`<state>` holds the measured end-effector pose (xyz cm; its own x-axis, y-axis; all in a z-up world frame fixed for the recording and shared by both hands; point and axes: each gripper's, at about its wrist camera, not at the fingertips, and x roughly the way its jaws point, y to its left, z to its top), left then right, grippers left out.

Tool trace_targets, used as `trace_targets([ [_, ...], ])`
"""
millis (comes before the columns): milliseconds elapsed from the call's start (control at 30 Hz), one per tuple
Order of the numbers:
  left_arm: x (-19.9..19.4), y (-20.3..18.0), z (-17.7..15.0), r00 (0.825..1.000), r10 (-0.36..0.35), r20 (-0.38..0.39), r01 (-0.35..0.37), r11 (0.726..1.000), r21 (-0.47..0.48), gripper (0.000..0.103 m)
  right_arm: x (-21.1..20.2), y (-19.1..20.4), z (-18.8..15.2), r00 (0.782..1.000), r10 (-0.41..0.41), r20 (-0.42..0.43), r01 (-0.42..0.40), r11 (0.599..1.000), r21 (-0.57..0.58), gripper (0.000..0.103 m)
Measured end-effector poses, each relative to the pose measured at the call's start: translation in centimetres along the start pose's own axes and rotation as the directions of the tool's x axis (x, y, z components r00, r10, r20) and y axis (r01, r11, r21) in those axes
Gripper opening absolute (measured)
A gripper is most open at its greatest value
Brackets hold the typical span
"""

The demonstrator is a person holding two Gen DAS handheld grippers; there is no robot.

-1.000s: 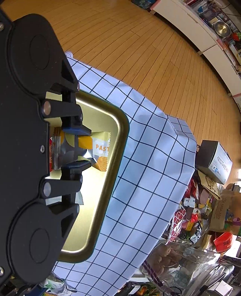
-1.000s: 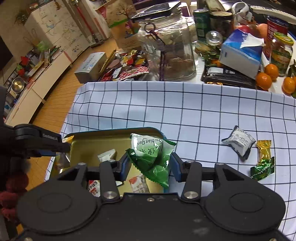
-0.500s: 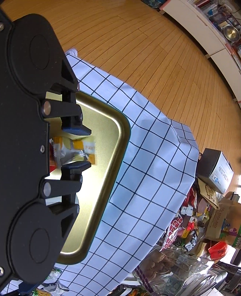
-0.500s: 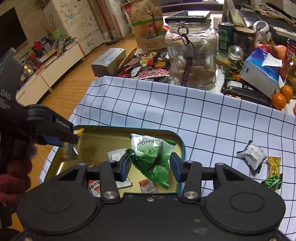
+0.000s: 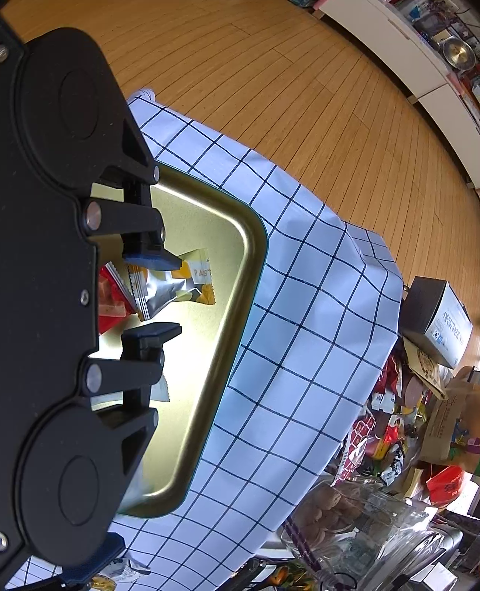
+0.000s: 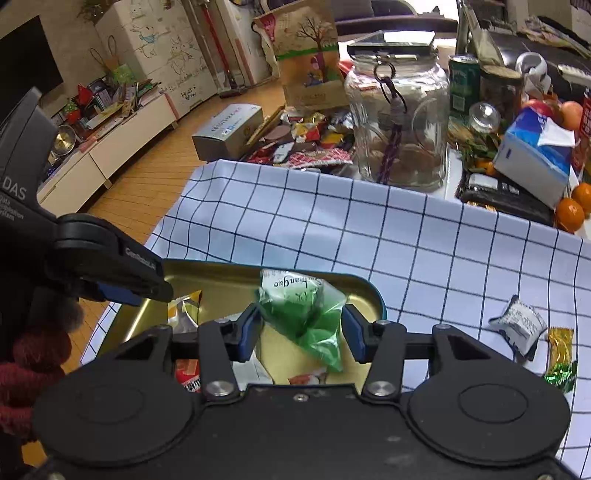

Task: Organize snacks
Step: 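Open both grippers to drop the yellow packet and green bag into the tray, then move both tools back over the remaining white packet and gold candy on the cloth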

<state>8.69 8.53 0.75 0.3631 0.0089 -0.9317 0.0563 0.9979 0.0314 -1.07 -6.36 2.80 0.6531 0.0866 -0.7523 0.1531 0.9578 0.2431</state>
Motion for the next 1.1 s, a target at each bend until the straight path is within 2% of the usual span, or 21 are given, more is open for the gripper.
trace_targets([
  [300, -0.4, -1.7, -0.3, 1.0, -0.011, -0.001, 0.011, 1.0, 0.017, 0.039, -0.6, -0.1, 0.2, 1.0, 0.006, 0.016, -0.006, 1.0, 0.0, 0.06],
  [500, -1.2, -3.9, -0.5, 0.999, -0.036, 0.002, 0.036, 0.998, 0.053, 0.039, -0.6, -1.3, 0.2, 0.999, -0.023, -0.024, 0.024, 0.998, 0.05, 0.065],
  [633, -2.1, -6.1, -0.9, 0.998, -0.057, 0.008, 0.056, 0.994, 0.096, 0.039, -0.7, -2.7, 0.2, 0.996, -0.063, -0.058, 0.068, 0.994, 0.087, 0.065],
  [867, -3.1, -11.1, -2.3, 0.996, -0.086, 0.012, 0.082, 0.976, 0.204, 0.039, -1.0, -7.5, -0.5, 0.972, -0.155, -0.177, 0.19, 0.961, 0.199, 0.065],
  [967, -3.5, -13.4, -3.3, 0.995, -0.098, 0.006, 0.093, 0.961, 0.26, 0.039, -1.8, -10.4, -1.0, 0.954, -0.202, -0.224, 0.255, 0.935, 0.244, 0.065],
  [1100, -3.8, -16.2, -4.8, 0.993, -0.115, -0.006, 0.11, 0.938, 0.328, 0.039, -3.2, -14.3, -2.0, 0.919, -0.276, -0.283, 0.356, 0.889, 0.289, 0.066],
])
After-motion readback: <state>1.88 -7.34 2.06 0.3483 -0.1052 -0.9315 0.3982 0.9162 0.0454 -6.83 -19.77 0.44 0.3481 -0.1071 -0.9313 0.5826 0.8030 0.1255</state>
